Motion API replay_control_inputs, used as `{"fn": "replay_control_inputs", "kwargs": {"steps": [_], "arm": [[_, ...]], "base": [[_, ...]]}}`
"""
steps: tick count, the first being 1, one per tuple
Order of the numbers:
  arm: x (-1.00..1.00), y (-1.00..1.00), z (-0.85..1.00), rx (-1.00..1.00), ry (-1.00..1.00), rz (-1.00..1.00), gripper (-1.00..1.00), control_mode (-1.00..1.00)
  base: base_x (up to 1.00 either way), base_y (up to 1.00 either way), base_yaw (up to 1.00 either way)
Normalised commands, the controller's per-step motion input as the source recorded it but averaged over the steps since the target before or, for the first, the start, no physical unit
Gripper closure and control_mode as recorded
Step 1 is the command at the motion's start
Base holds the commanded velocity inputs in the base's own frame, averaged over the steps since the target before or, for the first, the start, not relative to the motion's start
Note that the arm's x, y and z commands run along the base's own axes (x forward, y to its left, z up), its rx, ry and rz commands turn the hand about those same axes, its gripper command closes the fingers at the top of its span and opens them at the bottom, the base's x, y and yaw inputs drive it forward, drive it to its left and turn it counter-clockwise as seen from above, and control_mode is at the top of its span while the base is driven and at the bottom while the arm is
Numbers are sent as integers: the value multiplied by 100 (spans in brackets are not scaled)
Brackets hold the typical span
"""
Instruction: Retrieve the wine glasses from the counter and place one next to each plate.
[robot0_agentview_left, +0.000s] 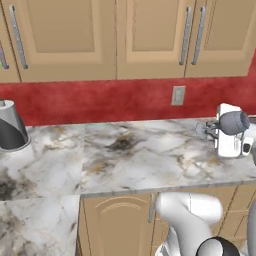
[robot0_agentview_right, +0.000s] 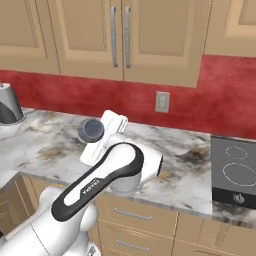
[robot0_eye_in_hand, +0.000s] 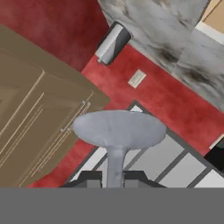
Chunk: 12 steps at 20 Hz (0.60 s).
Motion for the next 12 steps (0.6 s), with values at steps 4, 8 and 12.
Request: {"fn": "replay_control_inputs", "kwargs": {"steps": [4, 8, 12], "arm": [[0, 0, 0, 0, 0, 0, 100, 100], [0, 0, 0, 0, 0, 0, 100, 100], [0, 0, 0, 0, 0, 0, 100, 100]], "base": [[-65, -55, 0], [-85, -95, 0], [-69, -100, -6]]}}
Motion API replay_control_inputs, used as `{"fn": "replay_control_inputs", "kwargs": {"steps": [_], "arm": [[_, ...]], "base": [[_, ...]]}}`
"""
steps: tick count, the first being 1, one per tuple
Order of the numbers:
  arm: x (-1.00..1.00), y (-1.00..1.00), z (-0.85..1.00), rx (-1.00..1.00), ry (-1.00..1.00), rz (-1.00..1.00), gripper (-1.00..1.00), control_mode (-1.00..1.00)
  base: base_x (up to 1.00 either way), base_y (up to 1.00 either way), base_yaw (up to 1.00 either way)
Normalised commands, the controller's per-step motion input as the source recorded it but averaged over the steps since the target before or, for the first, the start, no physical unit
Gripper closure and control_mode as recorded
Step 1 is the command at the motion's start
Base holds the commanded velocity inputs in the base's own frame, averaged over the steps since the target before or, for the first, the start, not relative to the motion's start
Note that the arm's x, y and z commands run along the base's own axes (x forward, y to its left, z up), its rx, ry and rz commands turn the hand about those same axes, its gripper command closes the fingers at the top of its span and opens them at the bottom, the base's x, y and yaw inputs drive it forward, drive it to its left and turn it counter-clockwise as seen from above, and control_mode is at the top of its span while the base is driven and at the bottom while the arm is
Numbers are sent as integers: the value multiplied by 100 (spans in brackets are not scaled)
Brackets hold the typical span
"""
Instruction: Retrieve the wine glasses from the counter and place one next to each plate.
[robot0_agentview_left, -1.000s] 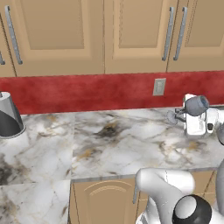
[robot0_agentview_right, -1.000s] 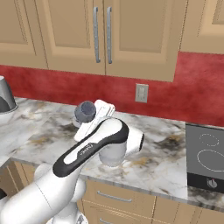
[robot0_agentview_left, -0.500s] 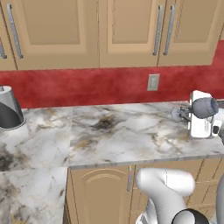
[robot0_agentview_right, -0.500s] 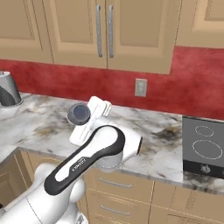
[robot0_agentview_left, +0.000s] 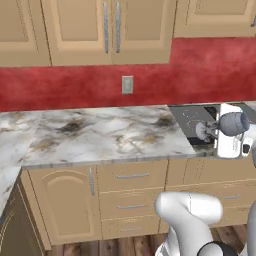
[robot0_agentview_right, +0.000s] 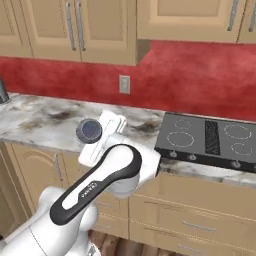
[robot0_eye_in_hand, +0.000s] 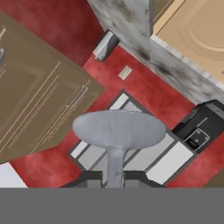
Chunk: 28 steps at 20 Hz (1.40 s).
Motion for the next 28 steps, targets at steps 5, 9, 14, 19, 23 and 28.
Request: {"fn": "replay_control_inputs", "kwargs": {"steps": [5, 9, 14, 19, 23, 28], "arm": [[0, 0, 0, 0, 0, 0, 100, 100], [0, 0, 0, 0, 0, 0, 100, 100], [0, 0, 0, 0, 0, 0, 100, 100], [0, 0, 0, 0, 0, 0, 100, 100], [0, 0, 0, 0, 0, 0, 100, 100], [0, 0, 0, 0, 0, 0, 100, 100]], "base": [[-47, -100, -39], [-8, -27, -87], [0, 0, -100], [0, 0, -100], [0, 0, -100], [0, -35, -85]]}}
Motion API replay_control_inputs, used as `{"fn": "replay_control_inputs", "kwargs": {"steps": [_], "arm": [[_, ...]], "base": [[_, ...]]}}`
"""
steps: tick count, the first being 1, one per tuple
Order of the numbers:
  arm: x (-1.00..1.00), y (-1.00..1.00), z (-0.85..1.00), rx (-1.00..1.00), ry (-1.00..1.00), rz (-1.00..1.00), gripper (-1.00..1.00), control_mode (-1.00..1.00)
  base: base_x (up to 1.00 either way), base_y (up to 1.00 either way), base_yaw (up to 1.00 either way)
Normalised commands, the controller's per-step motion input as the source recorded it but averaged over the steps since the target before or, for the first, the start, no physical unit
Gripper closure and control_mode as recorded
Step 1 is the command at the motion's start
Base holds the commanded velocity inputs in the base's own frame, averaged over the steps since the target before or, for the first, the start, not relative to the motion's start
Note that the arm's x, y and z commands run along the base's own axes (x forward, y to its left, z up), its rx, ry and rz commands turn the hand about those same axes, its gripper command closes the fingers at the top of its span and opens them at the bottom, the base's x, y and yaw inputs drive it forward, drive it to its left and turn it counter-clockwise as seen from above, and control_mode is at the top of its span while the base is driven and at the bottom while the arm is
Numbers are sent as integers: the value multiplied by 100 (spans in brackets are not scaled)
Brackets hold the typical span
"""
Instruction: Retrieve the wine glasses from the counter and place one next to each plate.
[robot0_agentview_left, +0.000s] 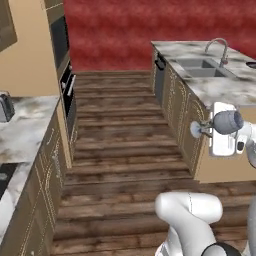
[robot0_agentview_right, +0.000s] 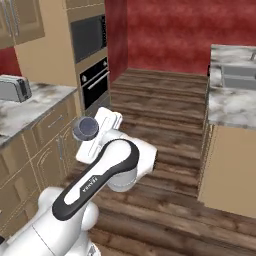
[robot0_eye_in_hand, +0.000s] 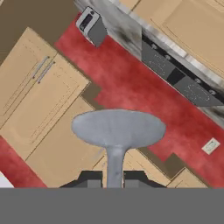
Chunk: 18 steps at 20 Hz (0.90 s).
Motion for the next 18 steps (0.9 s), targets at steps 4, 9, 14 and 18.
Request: {"fn": "replay_control_inputs", "kwargs": {"steps": [4, 9, 14, 18], "arm": [[0, 0, 0, 0, 0, 0, 100, 100], [0, 0, 0, 0, 0, 0, 100, 100], [0, 0, 0, 0, 0, 0, 100, 100], [0, 0, 0, 0, 0, 0, 100, 100]], "base": [[0, -100, -36], [0, -100, -16], [59, -100, -1], [100, -100, 1]]}}
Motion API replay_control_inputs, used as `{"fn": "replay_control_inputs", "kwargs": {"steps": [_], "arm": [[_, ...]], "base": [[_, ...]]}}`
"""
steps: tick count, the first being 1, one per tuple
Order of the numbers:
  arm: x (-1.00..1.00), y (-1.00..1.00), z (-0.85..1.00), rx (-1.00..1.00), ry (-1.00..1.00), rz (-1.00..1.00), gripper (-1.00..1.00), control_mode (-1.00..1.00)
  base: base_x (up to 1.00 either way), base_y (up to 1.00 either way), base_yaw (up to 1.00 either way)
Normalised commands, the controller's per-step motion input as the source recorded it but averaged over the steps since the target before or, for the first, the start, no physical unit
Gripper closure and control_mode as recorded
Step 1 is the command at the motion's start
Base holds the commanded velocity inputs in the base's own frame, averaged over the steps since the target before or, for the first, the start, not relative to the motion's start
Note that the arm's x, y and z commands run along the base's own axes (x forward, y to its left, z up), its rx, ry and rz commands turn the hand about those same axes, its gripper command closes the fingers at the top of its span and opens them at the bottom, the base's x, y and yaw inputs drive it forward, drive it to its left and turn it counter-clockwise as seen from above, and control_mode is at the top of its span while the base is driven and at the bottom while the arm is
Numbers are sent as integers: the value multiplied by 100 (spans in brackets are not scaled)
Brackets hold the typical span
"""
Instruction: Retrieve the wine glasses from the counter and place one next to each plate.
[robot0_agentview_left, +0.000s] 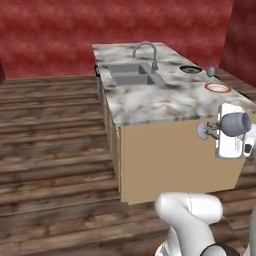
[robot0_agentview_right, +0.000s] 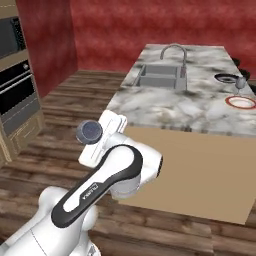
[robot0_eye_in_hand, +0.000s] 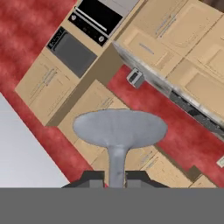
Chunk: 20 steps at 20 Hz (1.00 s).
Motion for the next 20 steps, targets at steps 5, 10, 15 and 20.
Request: {"fn": "replay_control_inputs", "kwargs": {"steps": [5, 10, 15, 20], "arm": [[0, 0, 0, 0, 0, 0, 100, 100], [0, 0, 0, 0, 0, 0, 100, 100], [0, 0, 0, 0, 0, 0, 100, 100], [0, 0, 0, 0, 0, 0, 100, 100]], "base": [[96, -100, 2], [45, -100, 0], [14, -100, 0], [13, -100, 0]]}}
